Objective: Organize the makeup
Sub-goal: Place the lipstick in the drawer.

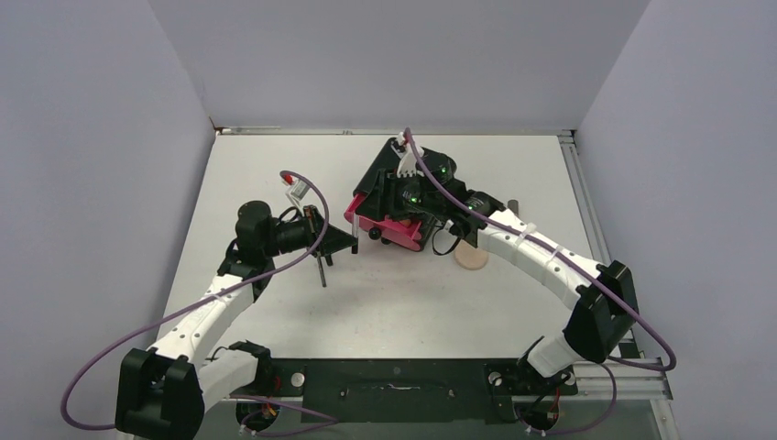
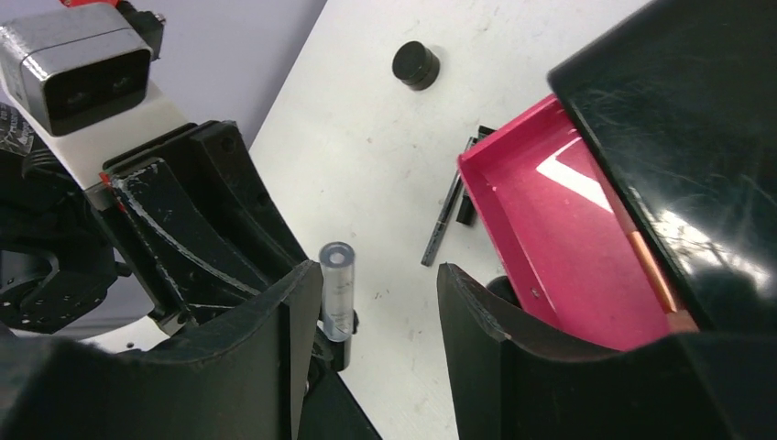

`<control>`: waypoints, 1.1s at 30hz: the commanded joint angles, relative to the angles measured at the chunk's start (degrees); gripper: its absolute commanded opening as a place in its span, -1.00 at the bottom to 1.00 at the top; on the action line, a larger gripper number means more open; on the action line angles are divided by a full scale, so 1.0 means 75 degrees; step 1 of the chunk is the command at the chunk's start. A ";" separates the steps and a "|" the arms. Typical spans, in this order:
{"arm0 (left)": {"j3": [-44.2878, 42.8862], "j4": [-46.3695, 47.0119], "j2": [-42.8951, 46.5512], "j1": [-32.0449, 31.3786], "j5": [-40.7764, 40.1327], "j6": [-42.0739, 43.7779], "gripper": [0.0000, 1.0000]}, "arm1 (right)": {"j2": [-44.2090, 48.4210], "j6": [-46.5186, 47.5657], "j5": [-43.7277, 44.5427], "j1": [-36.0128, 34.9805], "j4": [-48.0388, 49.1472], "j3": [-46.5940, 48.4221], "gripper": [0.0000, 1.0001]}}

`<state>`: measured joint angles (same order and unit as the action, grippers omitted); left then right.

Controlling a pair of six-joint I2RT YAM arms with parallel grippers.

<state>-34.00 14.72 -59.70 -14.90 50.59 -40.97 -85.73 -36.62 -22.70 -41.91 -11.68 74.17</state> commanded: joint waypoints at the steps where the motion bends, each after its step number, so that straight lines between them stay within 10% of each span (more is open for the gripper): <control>1: -0.0004 0.0614 -0.0055 0.0041 0.0222 -0.0101 -1.00 | -0.0280 0.0211 -0.0315 -0.0288 0.0169 0.0633 -0.10; 33: -0.0027 0.0006 0.0007 0.0128 -0.0591 0.0271 -1.00 | -0.0791 0.0531 -0.0699 -0.0415 -0.0443 0.1098 -0.62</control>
<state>-33.98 13.47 -60.27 -14.70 47.57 -39.83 -91.72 -33.61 -27.46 -44.73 -15.57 79.42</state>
